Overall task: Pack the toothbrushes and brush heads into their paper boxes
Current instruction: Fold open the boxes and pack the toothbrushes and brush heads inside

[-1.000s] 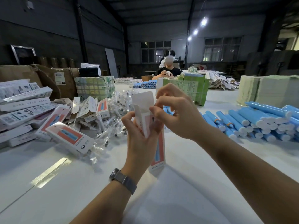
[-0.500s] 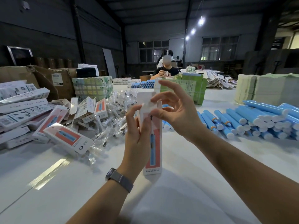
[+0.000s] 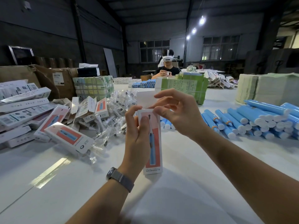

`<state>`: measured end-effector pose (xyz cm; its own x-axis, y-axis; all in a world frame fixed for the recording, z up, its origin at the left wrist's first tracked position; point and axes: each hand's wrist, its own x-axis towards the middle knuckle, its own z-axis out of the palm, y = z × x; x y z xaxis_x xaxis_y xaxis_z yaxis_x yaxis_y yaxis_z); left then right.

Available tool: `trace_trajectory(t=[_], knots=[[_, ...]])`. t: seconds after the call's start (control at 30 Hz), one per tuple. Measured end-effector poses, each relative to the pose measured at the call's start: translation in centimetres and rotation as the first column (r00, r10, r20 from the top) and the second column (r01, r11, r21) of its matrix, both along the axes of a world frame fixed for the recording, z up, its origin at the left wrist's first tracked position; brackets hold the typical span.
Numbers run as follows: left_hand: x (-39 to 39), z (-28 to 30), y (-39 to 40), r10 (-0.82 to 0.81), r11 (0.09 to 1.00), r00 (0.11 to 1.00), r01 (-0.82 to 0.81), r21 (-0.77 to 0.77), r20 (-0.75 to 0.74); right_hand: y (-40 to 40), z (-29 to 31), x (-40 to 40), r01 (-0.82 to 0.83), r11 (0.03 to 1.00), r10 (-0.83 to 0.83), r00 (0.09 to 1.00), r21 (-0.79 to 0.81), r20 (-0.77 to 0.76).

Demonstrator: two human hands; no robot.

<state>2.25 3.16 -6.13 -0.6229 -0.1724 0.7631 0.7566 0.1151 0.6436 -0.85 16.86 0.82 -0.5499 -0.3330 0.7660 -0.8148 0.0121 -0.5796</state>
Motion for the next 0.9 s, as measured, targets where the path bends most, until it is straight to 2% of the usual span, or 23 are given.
trace_trajectory(t=[0.2, 0.3, 0.43, 0.63, 0.77, 0.9], knots=[[0.2, 0.3, 0.0, -0.077, 0.996, 0.997, 0.077, 0.040, 0.013, 0.1, 0.7, 0.4, -0.078, 0.992, 0.086, 0.994, -0.100, 0.071], [0.4, 0.3, 0.1, -0.075, 0.997, 0.997, 0.075, 0.020, 0.009, 0.3, 1.0, 0.6, -0.114, 0.992, 0.119, 0.986, -0.049, 0.116], [0.2, 0.1, 0.2, -0.084, 0.996, 0.996, 0.083, 0.045, 0.025, 0.6, 1.2, 0.8, -0.086, 0.995, 0.081, 0.993, 0.057, 0.091], [0.2, 0.0, 0.3, 0.003, 1.000, 1.000, -0.004, -0.025, -0.011, 0.0, 1.3, 1.1, -0.070, 0.997, 0.066, 0.993, 0.044, 0.095], [0.2, -0.1, 0.2, -0.001, 0.999, 1.000, -0.001, -0.048, -0.025, 0.2, 1.5, 0.9, -0.034, 0.985, 0.020, 0.996, 0.172, 0.083], [0.3, 0.0, 0.3, 0.004, 0.999, 1.000, -0.005, -0.050, -0.025, 0.2, 1.7, 1.1, -0.025, 0.984, 0.016, 0.998, 0.179, 0.053]])
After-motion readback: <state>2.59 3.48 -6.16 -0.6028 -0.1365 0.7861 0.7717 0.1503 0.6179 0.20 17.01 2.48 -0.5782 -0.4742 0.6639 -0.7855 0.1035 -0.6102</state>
